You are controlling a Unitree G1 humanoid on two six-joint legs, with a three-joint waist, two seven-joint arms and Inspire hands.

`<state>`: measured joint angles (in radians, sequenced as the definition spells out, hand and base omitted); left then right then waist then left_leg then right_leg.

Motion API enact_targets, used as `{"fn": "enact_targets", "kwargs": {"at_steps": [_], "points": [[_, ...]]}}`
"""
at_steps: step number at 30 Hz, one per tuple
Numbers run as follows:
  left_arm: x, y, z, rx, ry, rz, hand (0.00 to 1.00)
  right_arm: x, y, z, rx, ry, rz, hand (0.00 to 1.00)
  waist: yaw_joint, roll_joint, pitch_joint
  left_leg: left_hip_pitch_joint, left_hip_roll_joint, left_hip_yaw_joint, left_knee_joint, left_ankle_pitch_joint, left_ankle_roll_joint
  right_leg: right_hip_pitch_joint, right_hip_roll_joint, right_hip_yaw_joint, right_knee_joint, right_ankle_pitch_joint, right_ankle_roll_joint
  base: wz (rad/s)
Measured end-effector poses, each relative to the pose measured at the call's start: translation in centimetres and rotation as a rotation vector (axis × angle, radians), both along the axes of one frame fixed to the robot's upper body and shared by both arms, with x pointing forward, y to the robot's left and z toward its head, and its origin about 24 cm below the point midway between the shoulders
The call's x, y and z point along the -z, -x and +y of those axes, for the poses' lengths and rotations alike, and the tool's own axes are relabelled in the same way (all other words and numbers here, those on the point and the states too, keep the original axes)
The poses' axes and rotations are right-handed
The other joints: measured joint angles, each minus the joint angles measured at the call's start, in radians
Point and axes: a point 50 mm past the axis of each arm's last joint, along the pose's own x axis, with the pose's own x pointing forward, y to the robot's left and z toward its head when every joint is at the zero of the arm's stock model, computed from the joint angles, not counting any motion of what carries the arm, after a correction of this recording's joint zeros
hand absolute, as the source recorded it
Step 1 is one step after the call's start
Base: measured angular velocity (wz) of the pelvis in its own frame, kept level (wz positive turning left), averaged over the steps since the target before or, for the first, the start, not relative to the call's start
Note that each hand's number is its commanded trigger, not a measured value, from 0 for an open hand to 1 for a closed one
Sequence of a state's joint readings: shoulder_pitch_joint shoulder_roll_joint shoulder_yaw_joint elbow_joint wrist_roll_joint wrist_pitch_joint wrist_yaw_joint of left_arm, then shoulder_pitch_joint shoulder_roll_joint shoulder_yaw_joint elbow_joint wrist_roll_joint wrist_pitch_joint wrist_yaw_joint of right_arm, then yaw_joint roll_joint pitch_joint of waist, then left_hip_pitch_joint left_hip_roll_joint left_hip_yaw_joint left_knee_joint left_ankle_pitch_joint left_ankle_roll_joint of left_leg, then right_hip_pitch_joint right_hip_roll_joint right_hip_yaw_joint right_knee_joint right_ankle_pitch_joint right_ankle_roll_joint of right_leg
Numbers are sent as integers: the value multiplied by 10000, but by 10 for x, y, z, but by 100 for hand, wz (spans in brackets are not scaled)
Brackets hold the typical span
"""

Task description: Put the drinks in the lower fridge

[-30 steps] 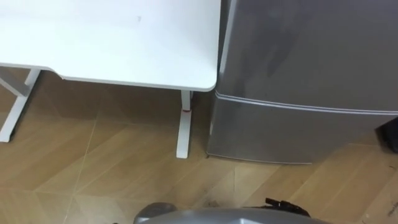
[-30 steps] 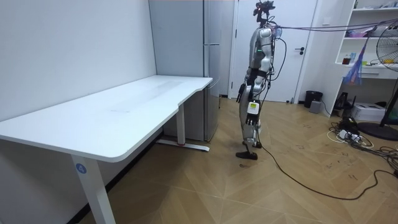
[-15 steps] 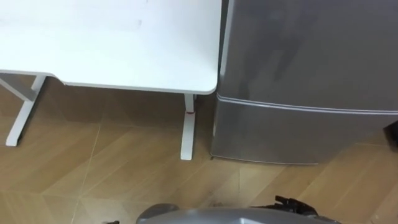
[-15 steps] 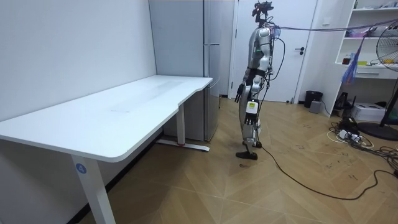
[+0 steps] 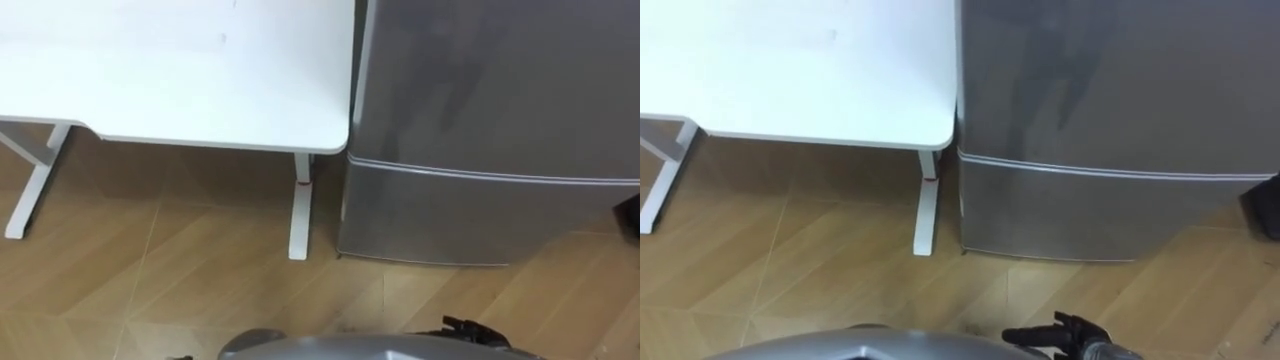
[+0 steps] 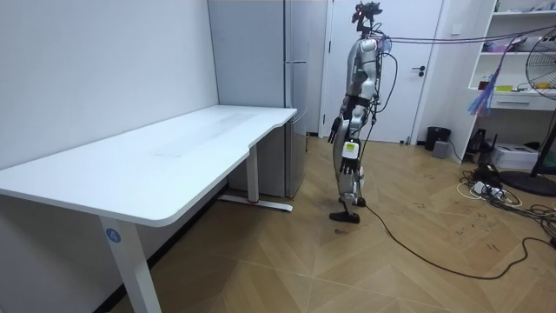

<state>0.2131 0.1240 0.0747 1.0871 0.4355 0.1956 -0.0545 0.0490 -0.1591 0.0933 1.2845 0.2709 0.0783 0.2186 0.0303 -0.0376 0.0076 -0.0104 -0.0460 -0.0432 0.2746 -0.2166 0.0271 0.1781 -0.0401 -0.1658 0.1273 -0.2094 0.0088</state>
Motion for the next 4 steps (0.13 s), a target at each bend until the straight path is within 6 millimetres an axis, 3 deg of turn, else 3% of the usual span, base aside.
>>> {"fn": "enact_targets", "kwargs": {"at_steps": [4], "points": [[0, -2, 0, 14, 20, -34, 0, 0, 0, 0, -18, 7, -10, 0, 4, 16, 3, 14, 13, 1, 26, -4, 5, -27, 8, 9, 82, 0, 0, 0]]}}
